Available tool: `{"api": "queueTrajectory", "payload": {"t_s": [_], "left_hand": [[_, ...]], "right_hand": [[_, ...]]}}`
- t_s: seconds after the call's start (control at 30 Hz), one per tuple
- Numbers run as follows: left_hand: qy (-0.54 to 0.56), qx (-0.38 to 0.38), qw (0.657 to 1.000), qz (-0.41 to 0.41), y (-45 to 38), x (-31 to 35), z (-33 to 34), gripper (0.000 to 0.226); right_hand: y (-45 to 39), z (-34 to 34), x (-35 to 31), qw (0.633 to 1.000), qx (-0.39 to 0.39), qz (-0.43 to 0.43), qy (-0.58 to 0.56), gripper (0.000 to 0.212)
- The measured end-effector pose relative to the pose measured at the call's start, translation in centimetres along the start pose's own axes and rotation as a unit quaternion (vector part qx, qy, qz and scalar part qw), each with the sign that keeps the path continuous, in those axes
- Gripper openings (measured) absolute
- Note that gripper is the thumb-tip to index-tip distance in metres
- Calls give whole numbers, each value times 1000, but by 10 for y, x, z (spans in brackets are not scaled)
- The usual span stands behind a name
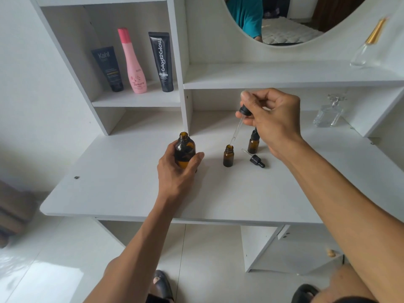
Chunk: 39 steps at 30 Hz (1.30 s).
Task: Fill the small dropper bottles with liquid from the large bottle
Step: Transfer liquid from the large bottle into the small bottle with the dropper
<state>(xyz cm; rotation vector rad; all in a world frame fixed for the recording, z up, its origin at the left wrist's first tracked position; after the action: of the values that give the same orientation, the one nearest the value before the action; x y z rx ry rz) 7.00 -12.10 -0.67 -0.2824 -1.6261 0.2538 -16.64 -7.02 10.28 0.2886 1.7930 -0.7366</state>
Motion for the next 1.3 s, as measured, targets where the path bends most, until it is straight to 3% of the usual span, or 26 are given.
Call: {"api": "queueTrajectory", "payload": {"t_s": [1.3], "left_hand": [[17, -5, 1000, -17, 0, -6, 1, 31]], "right_hand": [[6, 12, -13, 996, -27, -33, 81, 19]]}}
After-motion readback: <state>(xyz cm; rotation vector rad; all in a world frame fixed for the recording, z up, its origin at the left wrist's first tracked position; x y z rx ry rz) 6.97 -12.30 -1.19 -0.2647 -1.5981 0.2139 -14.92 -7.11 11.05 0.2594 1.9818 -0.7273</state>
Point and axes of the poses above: each hand's wrist, its own y-axis away from the middle knuckle, its own z-axis out of the palm, x = y × z, the point moved 8 cm from there along -y, towards the middle knuckle, and after that the axes turned 10 degrees about y, right-handed, at the moved point
